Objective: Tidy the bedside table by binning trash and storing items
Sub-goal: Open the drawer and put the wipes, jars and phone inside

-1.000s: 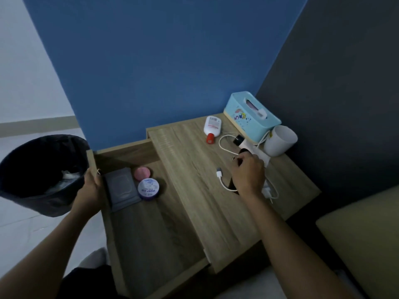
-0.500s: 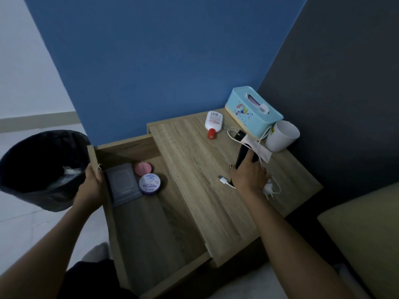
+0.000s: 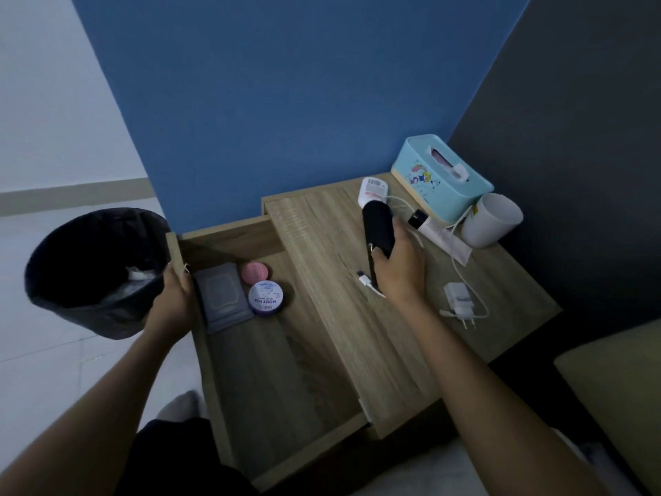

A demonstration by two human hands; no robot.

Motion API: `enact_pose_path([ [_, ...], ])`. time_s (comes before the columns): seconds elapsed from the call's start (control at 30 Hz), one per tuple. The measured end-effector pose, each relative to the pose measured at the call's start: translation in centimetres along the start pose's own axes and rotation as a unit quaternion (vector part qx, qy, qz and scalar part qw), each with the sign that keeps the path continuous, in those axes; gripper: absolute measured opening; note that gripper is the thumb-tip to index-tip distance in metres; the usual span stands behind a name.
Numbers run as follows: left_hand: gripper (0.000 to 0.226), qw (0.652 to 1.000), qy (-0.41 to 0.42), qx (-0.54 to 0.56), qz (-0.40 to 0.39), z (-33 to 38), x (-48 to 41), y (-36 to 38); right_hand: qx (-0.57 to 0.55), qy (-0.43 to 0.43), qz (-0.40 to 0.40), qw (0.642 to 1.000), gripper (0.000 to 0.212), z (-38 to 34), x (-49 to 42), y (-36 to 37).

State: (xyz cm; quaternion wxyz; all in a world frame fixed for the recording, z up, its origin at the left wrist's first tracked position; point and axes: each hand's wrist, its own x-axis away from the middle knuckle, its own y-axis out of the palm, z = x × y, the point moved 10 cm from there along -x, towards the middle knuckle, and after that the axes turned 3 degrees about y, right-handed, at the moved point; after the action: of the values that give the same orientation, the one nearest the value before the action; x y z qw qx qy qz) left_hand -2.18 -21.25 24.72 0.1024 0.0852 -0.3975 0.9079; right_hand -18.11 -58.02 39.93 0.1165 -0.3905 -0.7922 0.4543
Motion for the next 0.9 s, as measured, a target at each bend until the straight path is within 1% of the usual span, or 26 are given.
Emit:
enact_pose_path([
  [0.07,0.068,1.0,-0.003,0.001,0.001,0.1,0.1,-0.1,-0.104,0.022,-0.035,0.994,0.06,-1.1,-0.3,0.3],
  [0.13,0.07,1.0,-0.001,0.009,-0.002,0.1,0.1,0.1,-0.17,0.019,-0.057,0.984,0.053,-2.6,-0.1,0.5],
  [0.23,0.074,1.0,-0.009,0.018,-0.006,-0.2,-0.3,0.2,-0.212,-0.002,-0.076,0.974,0.049,-5.0,1.1,1.3],
  [0.33,0.073,1.0,-0.007,0.012,-0.008,-0.4,-0.5,0.4,-0.238,-0.001,-0.119,0.964,0.056,-7.0,3.6,3.7],
  [0.47,0.077,1.0,-0.01,0.022,-0.013,-0.4,-0.6,0.5,-0.203,-0.01,-0.193,0.96,0.063,-8.2,9.2,8.4],
  [0.57,0.074,0.999,-0.008,0.028,-0.019,0.3,-0.1,0.5,-0.138,-0.017,-0.264,0.954,0.065,-7.8,14.0,13.2],
  [0.63,0.076,0.999,-0.006,0.033,-0.017,0.5,0.1,0.3,-0.1,-0.022,-0.289,0.952,0.063,-7.3,16.6,16.4],
  [0.7,0.072,0.999,-0.008,0.031,-0.011,0.6,0.2,0.2,-0.098,-0.014,-0.315,0.944,0.056,-6.9,18.5,19.1],
  [0.8,0.065,0.999,-0.015,0.033,-0.008,0.4,0.2,0.2,-0.087,-0.025,-0.326,0.941,0.048,-6.7,20.1,21.6],
  [0.9,0.061,0.999,-0.018,0.037,-0.005,0.4,0.1,0.3,-0.059,-0.052,-0.3,0.951,0.048,-6.6,20.1,22.7],
])
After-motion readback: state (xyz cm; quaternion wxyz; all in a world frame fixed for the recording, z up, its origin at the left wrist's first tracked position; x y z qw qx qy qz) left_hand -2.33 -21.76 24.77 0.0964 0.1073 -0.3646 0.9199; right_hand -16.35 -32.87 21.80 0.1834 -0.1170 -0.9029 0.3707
